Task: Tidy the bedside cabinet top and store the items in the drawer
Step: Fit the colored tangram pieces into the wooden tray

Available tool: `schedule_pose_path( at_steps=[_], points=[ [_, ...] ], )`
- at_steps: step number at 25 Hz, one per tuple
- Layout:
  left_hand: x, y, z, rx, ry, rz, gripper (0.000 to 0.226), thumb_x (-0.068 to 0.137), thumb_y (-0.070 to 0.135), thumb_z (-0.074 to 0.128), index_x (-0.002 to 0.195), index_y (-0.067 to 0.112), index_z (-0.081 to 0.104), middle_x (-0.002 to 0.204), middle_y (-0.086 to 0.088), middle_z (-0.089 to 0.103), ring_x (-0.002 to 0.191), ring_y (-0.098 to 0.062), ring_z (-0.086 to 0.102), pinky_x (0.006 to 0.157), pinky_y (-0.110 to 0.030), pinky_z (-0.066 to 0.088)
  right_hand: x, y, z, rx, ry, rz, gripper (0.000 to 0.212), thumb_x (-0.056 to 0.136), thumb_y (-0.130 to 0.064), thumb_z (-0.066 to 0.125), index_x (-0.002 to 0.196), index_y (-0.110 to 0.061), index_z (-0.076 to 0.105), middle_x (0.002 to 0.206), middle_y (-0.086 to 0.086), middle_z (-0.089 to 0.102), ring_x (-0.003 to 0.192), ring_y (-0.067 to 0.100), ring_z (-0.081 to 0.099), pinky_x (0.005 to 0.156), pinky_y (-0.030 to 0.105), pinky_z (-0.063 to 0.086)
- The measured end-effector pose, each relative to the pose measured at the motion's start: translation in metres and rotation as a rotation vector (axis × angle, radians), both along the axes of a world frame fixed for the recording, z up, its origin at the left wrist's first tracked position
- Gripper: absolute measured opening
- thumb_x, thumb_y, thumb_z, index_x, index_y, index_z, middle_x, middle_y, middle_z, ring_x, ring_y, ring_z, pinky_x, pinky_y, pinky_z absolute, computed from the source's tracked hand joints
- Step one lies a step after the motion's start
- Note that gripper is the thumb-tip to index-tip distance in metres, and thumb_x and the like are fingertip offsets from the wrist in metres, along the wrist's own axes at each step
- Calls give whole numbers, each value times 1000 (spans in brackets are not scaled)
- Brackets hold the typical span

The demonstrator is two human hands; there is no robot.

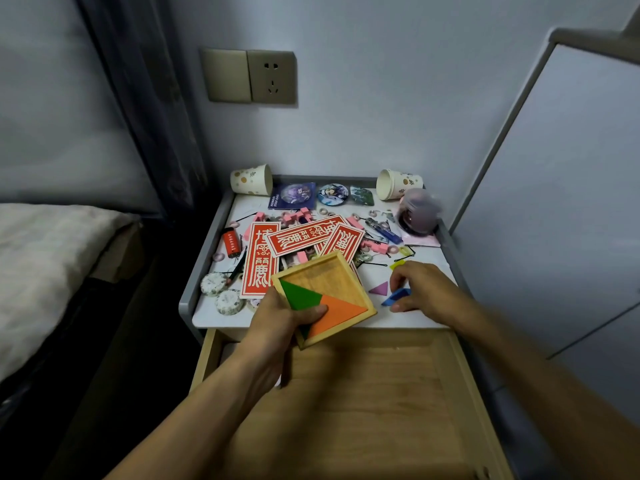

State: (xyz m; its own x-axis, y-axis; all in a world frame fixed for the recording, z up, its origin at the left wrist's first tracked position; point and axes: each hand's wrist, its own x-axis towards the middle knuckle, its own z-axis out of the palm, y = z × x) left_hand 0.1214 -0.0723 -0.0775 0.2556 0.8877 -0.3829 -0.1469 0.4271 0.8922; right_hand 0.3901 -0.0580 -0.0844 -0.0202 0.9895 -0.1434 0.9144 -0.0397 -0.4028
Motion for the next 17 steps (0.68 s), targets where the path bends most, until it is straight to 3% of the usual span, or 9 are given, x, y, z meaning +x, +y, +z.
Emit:
schedule_pose_path(
  at_steps=[2, 6, 8, 10, 13, 17],
  points=[
    [1, 1, -1, 4, -3, -2, 55, 78, 0, 75, 126, 14, 54, 117, -9, 68, 105, -29, 65, 92, -46, 54, 0, 0, -1, -21, 96, -18, 33, 70, -12, 86, 78, -29, 59, 87, -10, 59, 76, 5, 58, 51, 7, 44],
    [2, -2, -1, 8, -2, -9, 58, 76, 0, 76, 128, 14, 54, 117, -8, 69, 108, -29, 64, 98, -52, 50, -4, 0, 2, -13, 139, -60, 23, 75, -9, 82, 81, -23, 65, 89, -4, 63, 76, 10, 61, 51, 10, 46],
    [2, -3, -1, 9, -8, -13, 57, 76, -1, 76, 127, 15, 55, 115, -8, 69, 107, -29, 65, 97, -51, 51, -6, -1, 10, 52, 11, -41, 15, 79, -17, 79, 87, -24, 69, 93, -5, 64, 83, 8, 58, 63, 12, 43],
    [1, -3, -1, 7, -14, -13, 56, 76, -1, 76, 125, 15, 55, 114, -7, 70, 106, -28, 65, 95, -49, 52, -10, -4, 21, 193, -46, -44, 14, 80, -23, 77, 93, -24, 71, 97, -5, 65, 90, 9, 57, 74, 21, 46],
    [4, -4, -2, -3, -6, -30, 55, 76, -3, 75, 124, 16, 56, 115, -7, 69, 105, -29, 65, 90, -46, 54, -33, -14, 33, 429, 189, -54, 14, 77, -22, 79, 89, -24, 72, 90, -8, 64, 85, 5, 55, 70, 16, 45],
    [10, -8, -3, -5, -3, -137, 55, 75, -15, 69, 121, 13, 59, 110, -13, 72, 101, -32, 68, 84, -44, 58, -75, -26, 26, 282, 294, 59, 13, 76, -26, 80, 88, -27, 74, 84, -14, 67, 79, 0, 58, 72, 19, 48]
  ],
)
